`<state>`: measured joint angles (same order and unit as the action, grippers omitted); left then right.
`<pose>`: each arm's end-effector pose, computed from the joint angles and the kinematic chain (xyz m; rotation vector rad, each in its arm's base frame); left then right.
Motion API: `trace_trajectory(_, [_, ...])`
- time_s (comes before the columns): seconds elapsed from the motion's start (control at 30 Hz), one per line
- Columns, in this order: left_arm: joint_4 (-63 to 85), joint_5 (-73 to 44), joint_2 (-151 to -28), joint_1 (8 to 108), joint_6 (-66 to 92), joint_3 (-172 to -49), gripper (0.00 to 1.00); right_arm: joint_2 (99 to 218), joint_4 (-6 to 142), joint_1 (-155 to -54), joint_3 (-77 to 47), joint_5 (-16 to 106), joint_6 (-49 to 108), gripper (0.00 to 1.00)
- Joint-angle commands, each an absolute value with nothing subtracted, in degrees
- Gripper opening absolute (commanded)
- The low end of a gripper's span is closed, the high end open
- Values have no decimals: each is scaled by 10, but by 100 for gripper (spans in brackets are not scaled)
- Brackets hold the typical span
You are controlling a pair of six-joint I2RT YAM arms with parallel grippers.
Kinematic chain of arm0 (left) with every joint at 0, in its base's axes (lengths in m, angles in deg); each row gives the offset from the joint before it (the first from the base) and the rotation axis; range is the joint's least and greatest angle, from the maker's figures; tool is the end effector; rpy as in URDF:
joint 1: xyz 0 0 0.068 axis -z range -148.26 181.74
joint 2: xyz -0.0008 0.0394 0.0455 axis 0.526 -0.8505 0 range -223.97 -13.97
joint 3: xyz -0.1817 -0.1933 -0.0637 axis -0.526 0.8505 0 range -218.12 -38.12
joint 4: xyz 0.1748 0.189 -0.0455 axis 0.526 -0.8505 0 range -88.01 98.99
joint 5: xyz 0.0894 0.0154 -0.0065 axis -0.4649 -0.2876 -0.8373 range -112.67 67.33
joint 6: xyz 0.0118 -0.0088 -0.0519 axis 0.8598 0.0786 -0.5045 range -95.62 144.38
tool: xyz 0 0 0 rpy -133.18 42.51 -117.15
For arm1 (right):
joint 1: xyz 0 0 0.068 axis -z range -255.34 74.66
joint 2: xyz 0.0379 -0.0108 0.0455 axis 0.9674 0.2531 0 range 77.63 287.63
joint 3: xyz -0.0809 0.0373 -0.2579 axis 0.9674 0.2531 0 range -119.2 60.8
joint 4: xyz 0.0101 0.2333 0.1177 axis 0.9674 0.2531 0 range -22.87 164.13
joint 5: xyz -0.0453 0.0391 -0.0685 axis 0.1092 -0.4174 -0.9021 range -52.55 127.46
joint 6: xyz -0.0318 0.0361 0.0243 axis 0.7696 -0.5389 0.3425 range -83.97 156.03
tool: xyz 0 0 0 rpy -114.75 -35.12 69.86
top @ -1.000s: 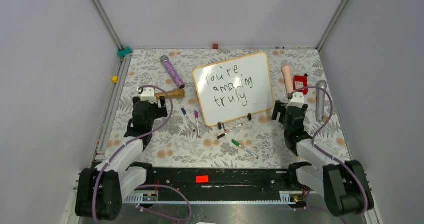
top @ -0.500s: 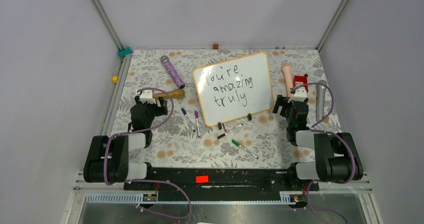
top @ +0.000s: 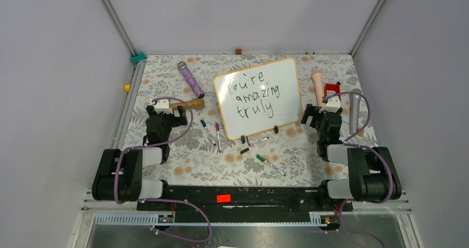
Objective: Write a sentence on the whiteboard
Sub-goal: Reset both arms
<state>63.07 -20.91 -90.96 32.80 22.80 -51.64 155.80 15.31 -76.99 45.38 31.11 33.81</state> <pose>0.2318 -0.0054 0.1605 0.0148 1.7349 -0.0606 0.2389 0.0030 0.1609 0.0892 1.7583 -0.0486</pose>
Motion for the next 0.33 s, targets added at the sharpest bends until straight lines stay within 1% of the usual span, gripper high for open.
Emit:
trace_trajectory(0.0, [669,-224,-912,329,223,-532,99,1555,120,-769,444,313,340,99])
trace_trajectory(0.3, [667,-223,-912,329,222,-534,99,1555,120,-769,444,313,340,99])
